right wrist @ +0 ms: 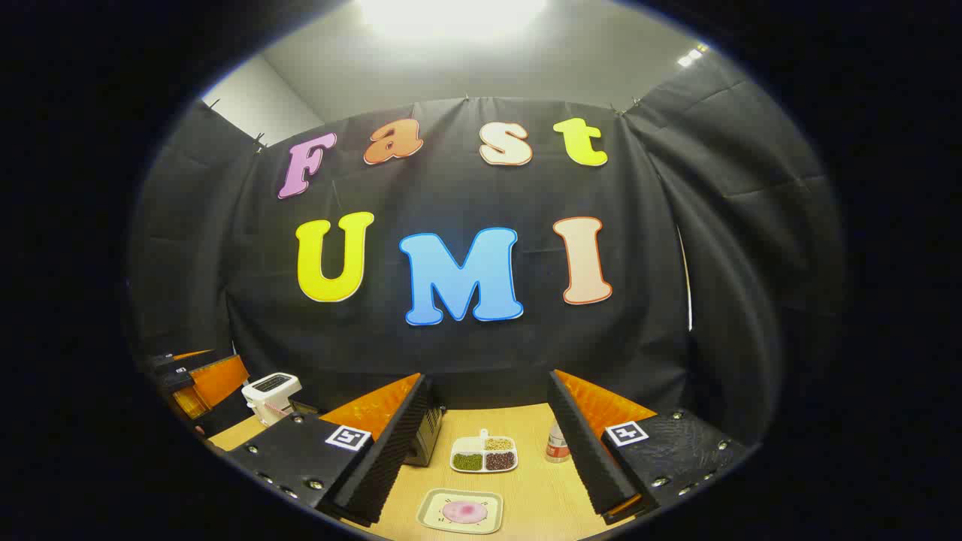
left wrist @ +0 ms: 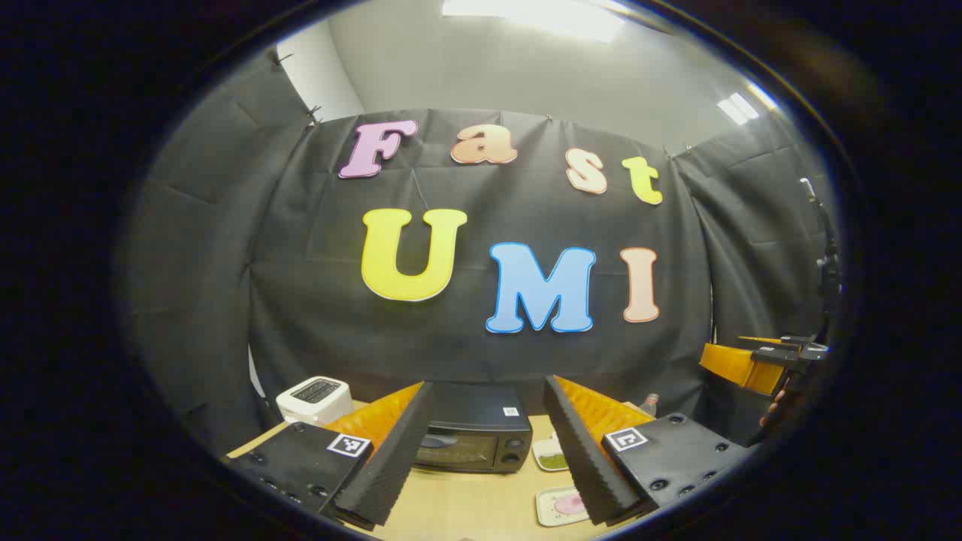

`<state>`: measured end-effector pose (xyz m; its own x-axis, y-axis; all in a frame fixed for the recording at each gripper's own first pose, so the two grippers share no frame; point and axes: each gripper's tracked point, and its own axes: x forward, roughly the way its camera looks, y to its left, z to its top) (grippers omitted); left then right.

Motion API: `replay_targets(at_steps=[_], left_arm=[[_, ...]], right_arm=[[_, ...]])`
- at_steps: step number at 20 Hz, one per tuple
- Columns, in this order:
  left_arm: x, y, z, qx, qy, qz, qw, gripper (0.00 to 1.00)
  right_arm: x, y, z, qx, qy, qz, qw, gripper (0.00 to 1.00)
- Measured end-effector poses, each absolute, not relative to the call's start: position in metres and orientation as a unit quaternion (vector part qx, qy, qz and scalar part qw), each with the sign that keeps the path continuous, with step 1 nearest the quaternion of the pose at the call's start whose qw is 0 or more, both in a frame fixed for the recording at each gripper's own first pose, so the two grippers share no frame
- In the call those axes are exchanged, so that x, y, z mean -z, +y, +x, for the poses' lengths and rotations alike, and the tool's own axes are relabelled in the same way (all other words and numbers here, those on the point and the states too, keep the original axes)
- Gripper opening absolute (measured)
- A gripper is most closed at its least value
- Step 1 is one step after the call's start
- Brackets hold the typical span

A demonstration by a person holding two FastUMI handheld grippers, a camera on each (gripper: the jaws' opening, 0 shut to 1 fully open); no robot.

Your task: Open the electric oven with the left hand, put the food in, and close the electric oven.

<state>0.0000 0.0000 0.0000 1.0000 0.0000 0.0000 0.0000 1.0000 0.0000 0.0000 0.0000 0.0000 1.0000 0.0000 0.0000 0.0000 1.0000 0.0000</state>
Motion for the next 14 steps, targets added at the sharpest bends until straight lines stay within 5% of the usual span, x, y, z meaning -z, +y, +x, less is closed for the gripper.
replay_targets(at_steps=[7, 8, 14], left_arm=[[0.017, 0.005, 0.025, 0.003, 0.015, 0.002, 1.000, 1.00], [0.018, 0.008, 0.030, 0.003, 0.016, 0.002, 1.000, 0.92], [0.042, 0.024, 0.060, -0.001, 0.041, 0.006, 0.999, 1.00]], right_arm=[[0.012, -0.001, 0.010, 0.001, 0.012, -0.001, 1.000, 0.98], [0.013, -0.001, 0.012, 0.002, 0.014, -0.002, 1.000, 0.98], [0.027, -0.002, 0.019, 0.009, 0.028, -0.005, 1.000, 0.98]])
